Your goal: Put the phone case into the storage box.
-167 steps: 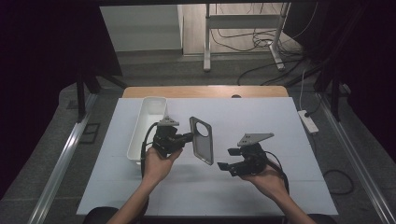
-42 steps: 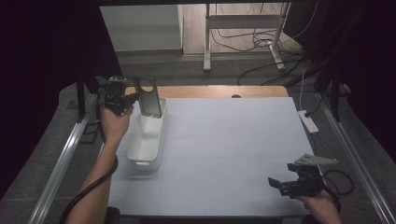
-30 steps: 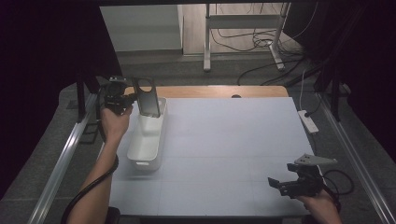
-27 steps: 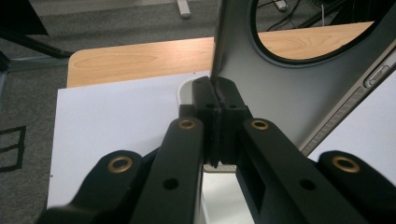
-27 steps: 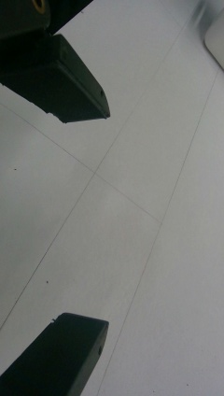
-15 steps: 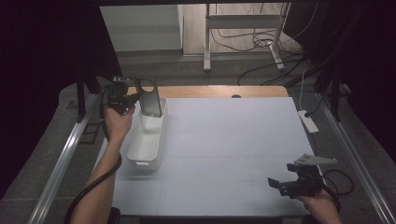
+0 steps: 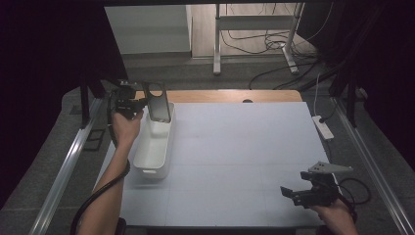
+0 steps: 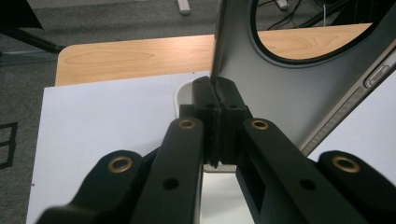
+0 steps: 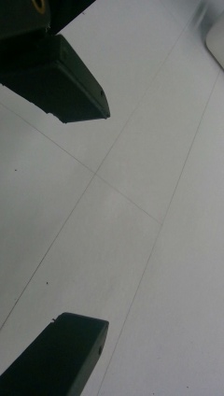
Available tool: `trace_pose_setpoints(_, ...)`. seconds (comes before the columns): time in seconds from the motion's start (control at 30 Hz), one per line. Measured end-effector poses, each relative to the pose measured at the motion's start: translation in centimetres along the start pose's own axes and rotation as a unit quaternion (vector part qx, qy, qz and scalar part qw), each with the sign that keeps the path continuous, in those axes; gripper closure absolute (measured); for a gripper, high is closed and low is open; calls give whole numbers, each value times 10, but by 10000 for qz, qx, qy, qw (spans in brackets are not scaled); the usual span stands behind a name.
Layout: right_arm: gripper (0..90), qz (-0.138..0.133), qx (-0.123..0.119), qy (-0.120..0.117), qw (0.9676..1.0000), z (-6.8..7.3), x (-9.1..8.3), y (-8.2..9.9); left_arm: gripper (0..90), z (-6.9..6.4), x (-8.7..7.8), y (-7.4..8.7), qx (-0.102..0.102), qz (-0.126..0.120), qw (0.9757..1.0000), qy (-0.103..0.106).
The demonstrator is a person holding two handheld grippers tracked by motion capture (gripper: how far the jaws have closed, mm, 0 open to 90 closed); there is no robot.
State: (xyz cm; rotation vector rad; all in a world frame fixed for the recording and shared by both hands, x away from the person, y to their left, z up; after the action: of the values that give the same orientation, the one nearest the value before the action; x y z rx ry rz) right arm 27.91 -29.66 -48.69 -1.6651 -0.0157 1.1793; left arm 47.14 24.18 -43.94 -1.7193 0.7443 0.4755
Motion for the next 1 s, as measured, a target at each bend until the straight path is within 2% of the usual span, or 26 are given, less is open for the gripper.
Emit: trace_pose_setpoints(1.0,19,41,6,-22,10000,0,1,0,889,7,25,4,-59,145,9998,-118)
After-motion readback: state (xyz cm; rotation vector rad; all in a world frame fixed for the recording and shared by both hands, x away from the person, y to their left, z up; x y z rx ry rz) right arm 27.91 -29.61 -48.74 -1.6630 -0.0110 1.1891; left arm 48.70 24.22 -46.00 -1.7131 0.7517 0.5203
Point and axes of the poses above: each handheld gripper's, and its own axes: x roughly forward along the jaws, y roughly out of its underside, z roughly to its left, the point moved 4 cm from there along x, roughly forward along the jaws, and after that the axes turned 9 degrees about -x, right-handed, at the moved point
